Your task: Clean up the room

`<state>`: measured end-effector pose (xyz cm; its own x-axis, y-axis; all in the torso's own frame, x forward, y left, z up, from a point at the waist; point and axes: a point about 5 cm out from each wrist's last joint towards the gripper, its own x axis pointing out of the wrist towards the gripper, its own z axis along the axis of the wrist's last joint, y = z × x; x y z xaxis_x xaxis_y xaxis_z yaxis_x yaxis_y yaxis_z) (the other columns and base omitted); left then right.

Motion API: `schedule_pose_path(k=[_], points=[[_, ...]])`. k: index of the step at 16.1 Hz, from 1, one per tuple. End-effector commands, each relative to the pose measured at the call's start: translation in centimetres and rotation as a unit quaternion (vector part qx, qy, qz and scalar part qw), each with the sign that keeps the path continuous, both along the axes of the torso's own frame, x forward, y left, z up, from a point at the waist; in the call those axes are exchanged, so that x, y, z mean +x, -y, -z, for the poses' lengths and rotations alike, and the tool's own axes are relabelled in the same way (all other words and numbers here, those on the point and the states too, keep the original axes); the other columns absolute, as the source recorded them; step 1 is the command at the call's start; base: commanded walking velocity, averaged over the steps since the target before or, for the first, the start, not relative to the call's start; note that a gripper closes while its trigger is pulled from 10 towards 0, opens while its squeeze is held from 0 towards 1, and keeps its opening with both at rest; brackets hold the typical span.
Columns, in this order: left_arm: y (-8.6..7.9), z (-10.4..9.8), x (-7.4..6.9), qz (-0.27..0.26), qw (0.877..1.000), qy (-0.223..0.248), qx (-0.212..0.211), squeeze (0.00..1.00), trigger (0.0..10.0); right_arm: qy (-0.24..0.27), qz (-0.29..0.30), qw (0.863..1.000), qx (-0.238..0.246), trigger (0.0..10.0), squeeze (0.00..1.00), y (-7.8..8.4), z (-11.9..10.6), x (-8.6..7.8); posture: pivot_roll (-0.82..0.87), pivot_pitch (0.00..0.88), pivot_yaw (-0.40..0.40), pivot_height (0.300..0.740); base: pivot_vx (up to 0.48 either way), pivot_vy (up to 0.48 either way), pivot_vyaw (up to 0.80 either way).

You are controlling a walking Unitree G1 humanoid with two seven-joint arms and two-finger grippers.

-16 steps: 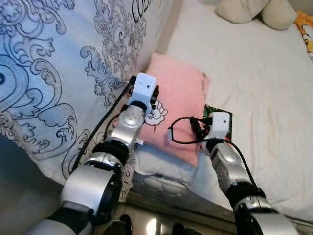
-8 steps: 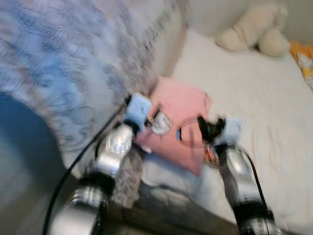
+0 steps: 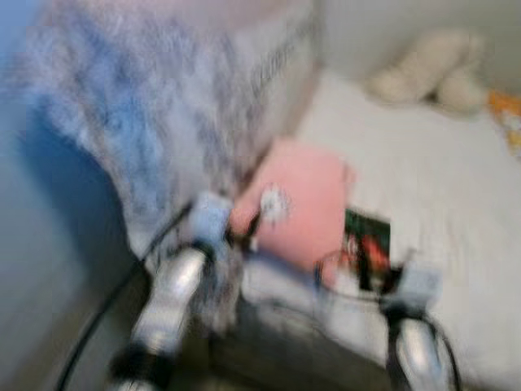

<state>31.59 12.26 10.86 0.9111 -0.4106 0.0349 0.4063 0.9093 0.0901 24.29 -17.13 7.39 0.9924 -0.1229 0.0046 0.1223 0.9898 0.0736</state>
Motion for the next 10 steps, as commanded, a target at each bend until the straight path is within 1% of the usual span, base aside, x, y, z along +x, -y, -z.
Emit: schedule_pose_path(k=[1, 2, 3, 4, 6, 8, 9, 10], points=[[0.5, -0.4, 0.2, 0.010, 1.000, 0.004, 0.000, 0.00, 10.0, -0.014, 0.007, 1.000, -0.006, 10.0, 0.99, 0.2, 0.4, -0.2, -0.02, 0.000, -0.040, 0.740, 0.000, -0.480, 0.00], [0.7, -0.3, 0.4, -0.024, 1.000, 0.005, -0.009, 0.00, 10.0, -0.028, 0.021, 0.999, -0.004, 10.0, 0.00, 0.6, 0.5, 0.3, 0.00, 0.000, -0.058, 0.740, 0.000, -0.480, 0.00], [0.8, -0.3, 0.5, -0.079, 0.995, -0.016, -0.056, 0.00, 10.0, -0.020, 0.004, 1.000, -0.007, 10.0, 0.00, 0.4, -0.5, 2.2, 0.02, 0.000, -0.061, 0.740, 0.000, -0.480, 0.00], [0.8, -0.5, 0.3, -0.080, 0.995, -0.009, -0.054, 0.00, 10.0, -0.019, -0.012, 1.000, -0.013, 10.0, 0.00, 0.1, -0.8, 2.9, 0.02, 0.000, -0.066, 0.740, 0.000, -0.480, 0.00], [0.6, -0.4, -0.1, -0.076, 0.996, -0.008, -0.056, 0.00, 10.0, -0.014, -0.030, 0.999, -0.022, 10.0, 0.00, -0.3, -1.0, 3.3, 0.02, 0.000, -0.065, 0.740, 0.000, -0.480, 0.00], [0.7, -0.2, -0.2, -0.080, 0.995, -0.010, -0.057, 0.00, 10.0, -0.014, -0.059, 0.997, -0.055, 10.0, 0.00, -1.1, -0.8, 3.6, 0.02, 0.000, -0.042, 0.740, 0.000, -0.480, 0.00], [0.7, -0.2, -0.3, -0.086, 0.995, -0.008, -0.056, 0.00, 10.0, -0.019, -0.056, 0.997, -0.048, 10.0, 0.00, -1.2, -0.6, 3.9, 0.03, 0.000, -0.042, 0.740, 0.000, -0.480, 0.00], [0.3, -0.7, -0.4, -0.097, 0.994, 0.005, -0.053, 0.00, 10.0, -0.026, -0.051, 0.998, -0.024, 10.0, 0.00, -1.2, -0.4, 3.9, 0.03, 0.000, -0.041, 0.740, 0.000, -0.480, 0.00]])
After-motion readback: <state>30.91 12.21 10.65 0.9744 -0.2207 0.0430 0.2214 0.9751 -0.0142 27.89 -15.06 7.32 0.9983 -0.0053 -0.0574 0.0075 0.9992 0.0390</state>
